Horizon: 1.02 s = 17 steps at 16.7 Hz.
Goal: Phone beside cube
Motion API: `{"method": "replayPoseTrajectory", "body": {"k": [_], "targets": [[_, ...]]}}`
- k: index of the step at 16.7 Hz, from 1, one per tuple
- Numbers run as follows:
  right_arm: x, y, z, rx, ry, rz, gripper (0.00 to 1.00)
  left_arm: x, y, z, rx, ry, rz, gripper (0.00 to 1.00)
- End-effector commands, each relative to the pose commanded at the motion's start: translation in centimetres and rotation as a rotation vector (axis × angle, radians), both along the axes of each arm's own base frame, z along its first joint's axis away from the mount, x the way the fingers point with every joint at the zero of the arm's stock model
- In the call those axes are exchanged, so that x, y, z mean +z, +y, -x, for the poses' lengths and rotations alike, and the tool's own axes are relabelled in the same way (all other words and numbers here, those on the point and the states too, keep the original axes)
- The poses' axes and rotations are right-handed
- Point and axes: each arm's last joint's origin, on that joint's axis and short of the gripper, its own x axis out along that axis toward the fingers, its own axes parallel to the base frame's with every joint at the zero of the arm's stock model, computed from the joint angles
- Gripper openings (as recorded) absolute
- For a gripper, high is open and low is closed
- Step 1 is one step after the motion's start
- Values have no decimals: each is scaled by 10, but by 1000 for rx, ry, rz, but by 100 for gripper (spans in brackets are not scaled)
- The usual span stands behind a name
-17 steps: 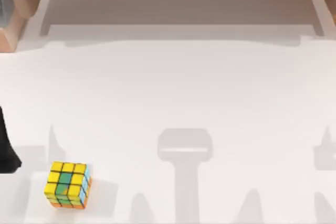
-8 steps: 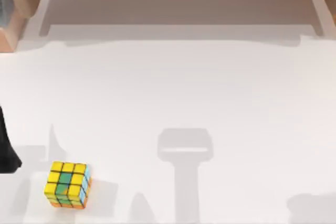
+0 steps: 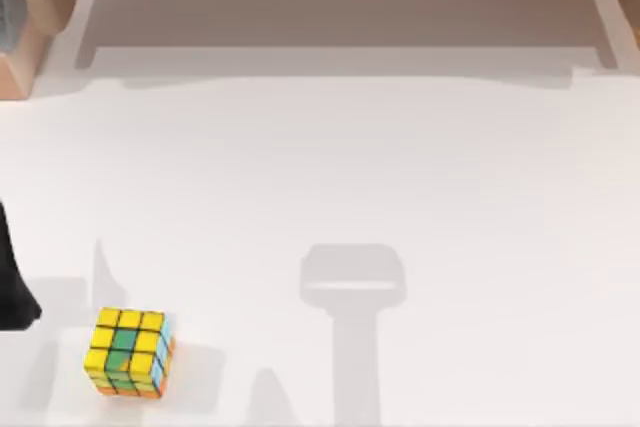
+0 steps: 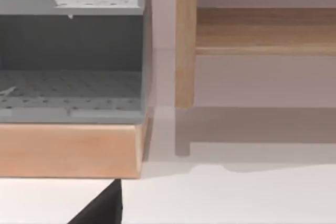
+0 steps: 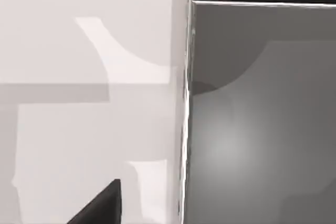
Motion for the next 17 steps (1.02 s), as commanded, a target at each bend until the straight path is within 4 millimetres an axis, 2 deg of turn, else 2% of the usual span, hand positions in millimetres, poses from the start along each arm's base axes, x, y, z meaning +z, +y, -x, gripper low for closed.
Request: {"method": "replayPoseTrajectory", "body": {"k": [3, 9, 15, 17], "targets": [[-6, -12, -1, -24, 64, -49, 100, 0, 0, 0, 0, 0, 0, 100], [-7, -12, -1, -24, 68, -52, 100, 0, 0, 0, 0, 0, 0, 100], [-43, -13, -2, -26, 65, -50, 100, 0, 0, 0, 0, 0, 0, 100], [-46, -13, -1, -26, 69, -53, 100, 0, 0, 0, 0, 0, 0, 100]]}}
